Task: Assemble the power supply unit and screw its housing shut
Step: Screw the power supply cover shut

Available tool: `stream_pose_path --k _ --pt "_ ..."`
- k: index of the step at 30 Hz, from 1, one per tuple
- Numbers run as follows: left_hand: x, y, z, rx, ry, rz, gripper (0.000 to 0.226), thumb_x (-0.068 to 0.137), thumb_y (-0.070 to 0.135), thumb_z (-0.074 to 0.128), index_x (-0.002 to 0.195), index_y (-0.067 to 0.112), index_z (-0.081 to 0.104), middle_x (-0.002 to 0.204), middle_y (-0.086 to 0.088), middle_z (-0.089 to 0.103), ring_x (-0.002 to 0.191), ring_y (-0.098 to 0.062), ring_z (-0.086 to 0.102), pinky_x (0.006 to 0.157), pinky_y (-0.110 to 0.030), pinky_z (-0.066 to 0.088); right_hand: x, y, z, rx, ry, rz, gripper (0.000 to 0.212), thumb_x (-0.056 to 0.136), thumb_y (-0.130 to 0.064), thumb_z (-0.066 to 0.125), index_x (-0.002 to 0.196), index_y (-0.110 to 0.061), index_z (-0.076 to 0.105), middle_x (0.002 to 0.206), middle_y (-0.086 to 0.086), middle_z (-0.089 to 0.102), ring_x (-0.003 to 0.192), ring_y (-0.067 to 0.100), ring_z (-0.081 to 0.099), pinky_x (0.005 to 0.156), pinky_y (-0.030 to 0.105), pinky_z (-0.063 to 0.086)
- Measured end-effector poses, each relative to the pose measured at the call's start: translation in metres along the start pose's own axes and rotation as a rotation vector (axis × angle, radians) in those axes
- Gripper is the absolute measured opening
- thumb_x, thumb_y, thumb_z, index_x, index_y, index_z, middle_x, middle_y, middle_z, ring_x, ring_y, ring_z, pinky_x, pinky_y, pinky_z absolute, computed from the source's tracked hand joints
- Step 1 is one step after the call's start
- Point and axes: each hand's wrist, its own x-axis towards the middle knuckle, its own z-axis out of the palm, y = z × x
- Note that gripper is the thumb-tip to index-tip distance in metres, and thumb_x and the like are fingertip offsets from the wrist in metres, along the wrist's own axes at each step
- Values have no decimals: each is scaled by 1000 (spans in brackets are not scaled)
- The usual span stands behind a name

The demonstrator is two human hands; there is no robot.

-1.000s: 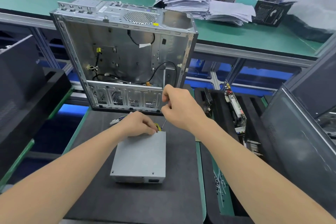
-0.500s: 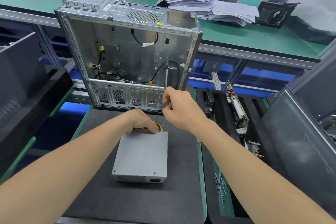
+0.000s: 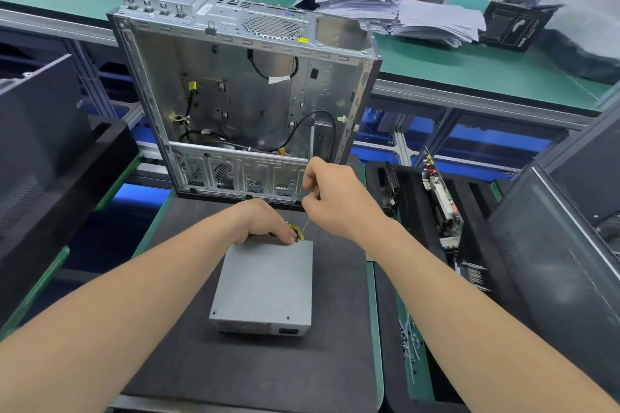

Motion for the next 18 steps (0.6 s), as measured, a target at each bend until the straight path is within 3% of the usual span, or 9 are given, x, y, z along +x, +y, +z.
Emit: stream_pose_path --k 18 --pt "0 -1 0 2 2 10 29 65 23 97 91 21 86 110 -3 78 119 -26 64 112 -46 47 -2 4 2 6 -6 8 15 90 -4 56 97 -16 52 85 -3 55 81 23 54 67 37 49"
